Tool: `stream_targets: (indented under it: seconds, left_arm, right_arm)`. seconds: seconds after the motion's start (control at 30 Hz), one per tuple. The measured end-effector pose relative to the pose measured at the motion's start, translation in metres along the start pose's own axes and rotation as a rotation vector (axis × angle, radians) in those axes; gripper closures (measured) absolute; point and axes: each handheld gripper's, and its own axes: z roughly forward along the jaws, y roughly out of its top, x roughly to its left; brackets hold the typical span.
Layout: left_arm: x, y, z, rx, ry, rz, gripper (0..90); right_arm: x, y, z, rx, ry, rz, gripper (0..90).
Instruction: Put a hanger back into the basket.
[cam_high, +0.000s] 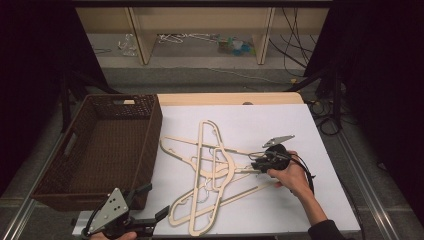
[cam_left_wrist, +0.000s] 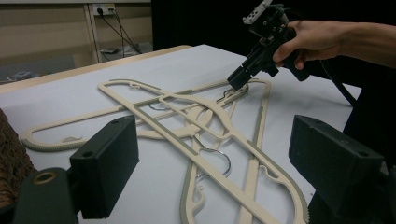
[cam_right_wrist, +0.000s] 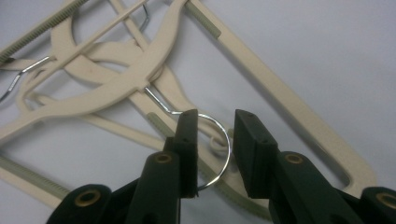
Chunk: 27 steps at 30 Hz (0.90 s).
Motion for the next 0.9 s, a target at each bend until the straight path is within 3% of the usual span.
stream_targets:
  seconds: [0.13, 0.17, 0.23, 0.4, 0.63, 0.77, 0.9]
  left_arm:
    - [0.000, 0.001, 0.000, 0.015, -0.005, 0.015, 15.8]
    - [-0.001, 0.000, -0.001, 0.013, 0.000, -0.007, 15.8]
    - [0.000, 0.000, 0.000, 0.003, -0.007, 0.007, 15.8]
    - [0.000, 0.001, 0.000, 0.016, -0.003, 0.017, 15.9]
    - [0.000, 0.000, 0.000, 0.016, -0.004, 0.017, 15.9]
    - [-0.001, 0.000, 0.000, 0.018, -0.001, 0.005, 16.0]
    - [-0.001, 0.000, 0.001, 0.022, -0.005, -0.001, 16.0]
  right_arm:
    - [-0.005, 0.002, 0.009, 0.002, 0.006, -0.004, 72.3]
    - [-0.008, 0.002, 0.013, 0.011, 0.026, 0.006, 74.8]
    - [-0.010, 0.003, 0.012, 0.023, 0.047, 0.007, 76.6]
    - [-0.008, 0.002, 0.015, 0.006, 0.040, -0.065, 82.0]
    - [-0.010, 0.004, 0.019, 0.008, 0.073, -0.165, 84.9]
    - [-0.012, 0.005, 0.022, -0.004, 0.103, -0.189, 86.4]
    - [-0.010, 0.007, 0.021, 0.005, 0.096, -0.223, 87.8]
